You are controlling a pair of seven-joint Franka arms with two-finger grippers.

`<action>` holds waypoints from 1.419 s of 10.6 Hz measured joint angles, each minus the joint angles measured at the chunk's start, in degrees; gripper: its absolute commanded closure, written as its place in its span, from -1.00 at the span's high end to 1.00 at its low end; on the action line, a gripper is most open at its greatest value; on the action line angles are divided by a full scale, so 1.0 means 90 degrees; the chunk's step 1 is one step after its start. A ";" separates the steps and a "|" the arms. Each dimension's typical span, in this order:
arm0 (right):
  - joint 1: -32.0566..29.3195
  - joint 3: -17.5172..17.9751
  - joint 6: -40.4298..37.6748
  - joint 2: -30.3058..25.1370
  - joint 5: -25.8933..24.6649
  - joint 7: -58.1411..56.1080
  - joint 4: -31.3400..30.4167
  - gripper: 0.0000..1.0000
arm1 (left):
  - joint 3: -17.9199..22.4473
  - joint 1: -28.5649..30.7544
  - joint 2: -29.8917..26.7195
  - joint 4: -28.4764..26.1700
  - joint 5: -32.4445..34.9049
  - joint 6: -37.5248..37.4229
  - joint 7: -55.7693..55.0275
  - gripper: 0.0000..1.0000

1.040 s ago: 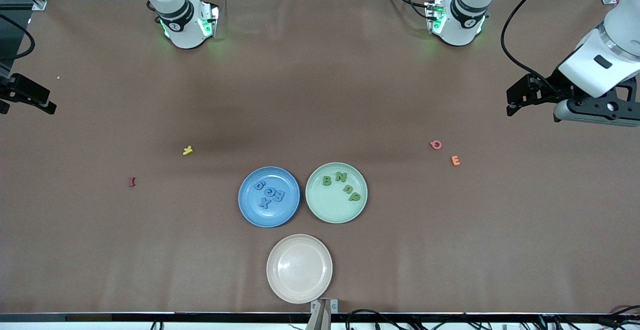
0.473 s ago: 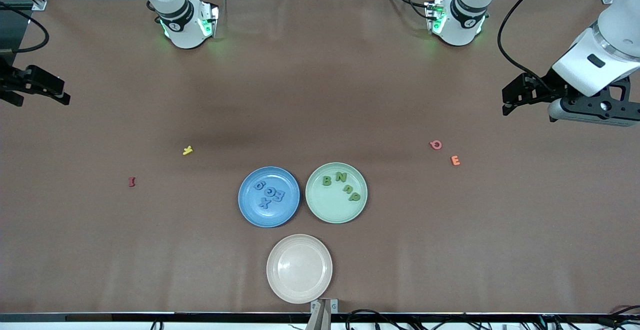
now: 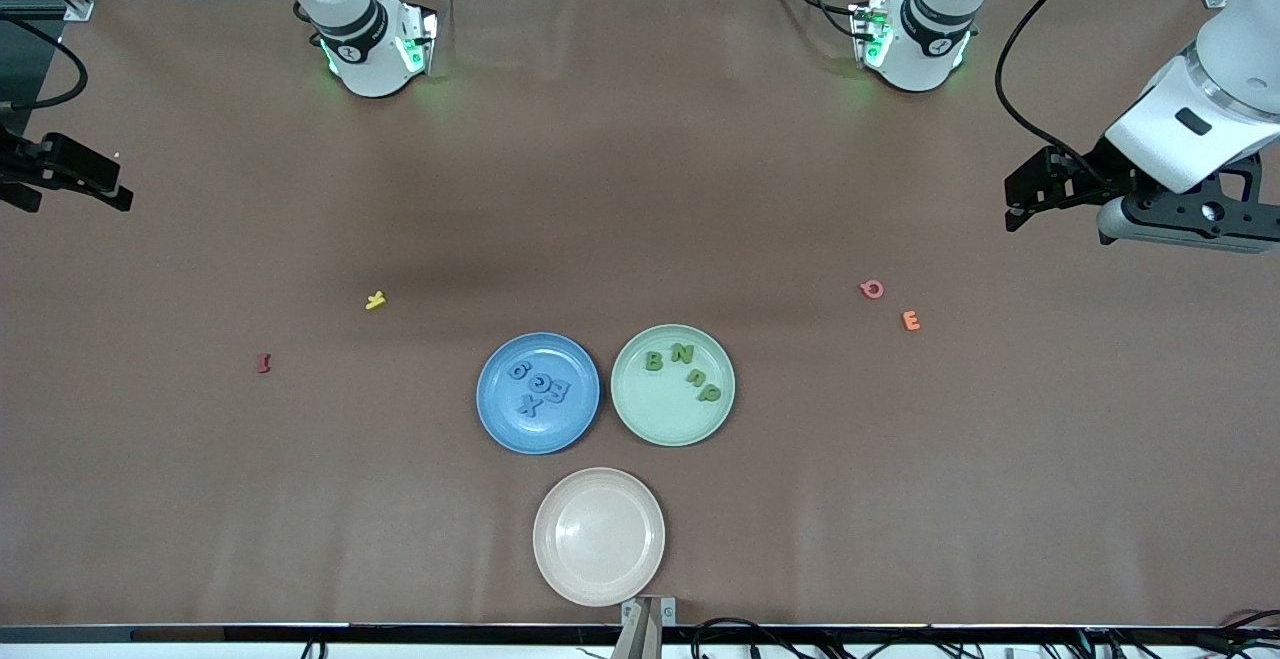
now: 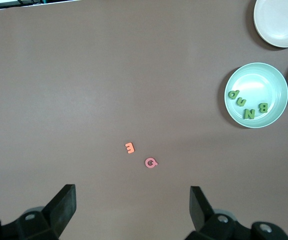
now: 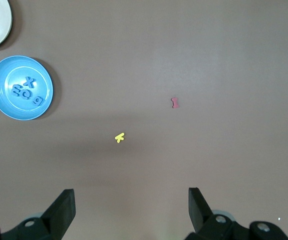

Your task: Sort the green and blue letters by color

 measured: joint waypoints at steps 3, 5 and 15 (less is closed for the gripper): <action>-0.0073 0.0096 0.0004 0.0000 0.0003 0.0000 0.0000 1.00 | 0.0000 0.0000 0.0000 0.0000 0.0000 0.0002 -0.0051 1.00; -0.0074 0.0123 0.0009 0.0007 0.0001 0.0001 0.0000 1.00 | 0.0000 0.0000 0.0000 -0.0003 0.0000 0.0012 -0.0060 1.00; -0.0076 0.0134 0.0128 0.0169 -0.0029 0.0004 0.0006 1.00 | 0.0000 0.0000 0.0000 -0.0010 0.0000 0.0025 -0.0062 1.00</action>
